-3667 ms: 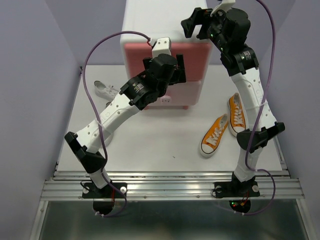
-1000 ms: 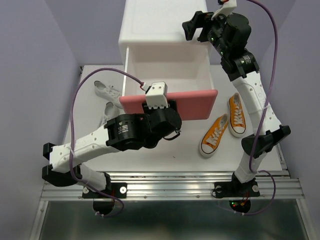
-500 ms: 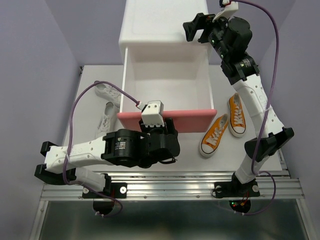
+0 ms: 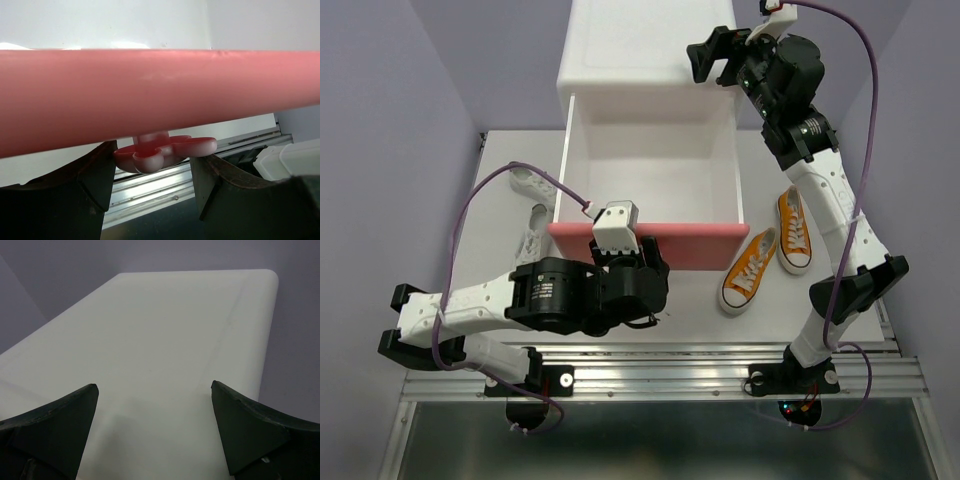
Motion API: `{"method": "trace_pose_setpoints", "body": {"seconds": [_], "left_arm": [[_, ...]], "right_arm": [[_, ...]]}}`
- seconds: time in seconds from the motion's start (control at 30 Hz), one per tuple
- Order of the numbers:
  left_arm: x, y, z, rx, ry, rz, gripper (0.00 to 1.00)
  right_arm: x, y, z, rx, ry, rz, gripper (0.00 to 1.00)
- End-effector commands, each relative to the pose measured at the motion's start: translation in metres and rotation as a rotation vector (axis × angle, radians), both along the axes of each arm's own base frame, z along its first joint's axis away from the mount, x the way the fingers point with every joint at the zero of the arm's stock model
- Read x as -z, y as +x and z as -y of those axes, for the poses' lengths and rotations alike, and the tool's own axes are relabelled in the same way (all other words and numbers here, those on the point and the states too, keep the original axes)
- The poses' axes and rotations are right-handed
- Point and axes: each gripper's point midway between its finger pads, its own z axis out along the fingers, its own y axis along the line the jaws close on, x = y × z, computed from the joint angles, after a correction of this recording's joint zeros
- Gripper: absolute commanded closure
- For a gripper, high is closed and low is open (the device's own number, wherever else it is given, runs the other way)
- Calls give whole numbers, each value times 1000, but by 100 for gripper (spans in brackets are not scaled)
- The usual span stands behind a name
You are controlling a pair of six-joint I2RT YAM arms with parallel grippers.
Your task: Place and organize the shoes in the shoe cabinet
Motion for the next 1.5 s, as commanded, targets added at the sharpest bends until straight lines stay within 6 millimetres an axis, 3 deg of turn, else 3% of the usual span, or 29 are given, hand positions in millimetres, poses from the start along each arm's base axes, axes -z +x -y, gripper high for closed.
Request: {"method": "trace_pose_setpoints", "body": {"seconds": [0.0, 0.07, 0.23, 0.47, 0.63, 0.83, 0.97, 1.2, 1.3, 1.37, 1.47], "left_arm": [[-9, -20, 3, 80, -50, -73, 51], [-10, -20, 4, 83, -48, -71, 40], [-14, -19, 5, 89, -46, -61, 27], [-22, -21, 5, 106, -61, -62, 1], [-33, -20, 3, 114, -80, -47, 1], [-62, -19, 9, 167, -86, 4, 1], [-88, -32, 15, 263, -127, 3, 1], [-107, -59, 31, 407, -197, -30, 1], [-129, -68, 40, 473, -263, -5, 1], [-148, -60, 35, 464, -272, 59, 1], [-161, -44, 32, 413, -240, 144, 1]], "right_arm": [[116, 15, -13, 0, -116, -338, 0], [115, 15, -13, 0, -114, -335, 0], [114, 15, -13, 0, -108, -332, 0], [113, 14, -12, 0, -109, -324, 0], [113, 14, -12, 0, -119, -318, 0], [110, 13, -10, -1, -131, -308, 0], [112, 16, -5, 30, -141, -307, 0], [112, 17, -4, 41, -147, -301, 0], [110, 18, -2, 49, -145, -294, 0], [108, 18, -2, 49, -142, -291, 0], [106, 17, -3, 47, -132, -291, 0]]}}
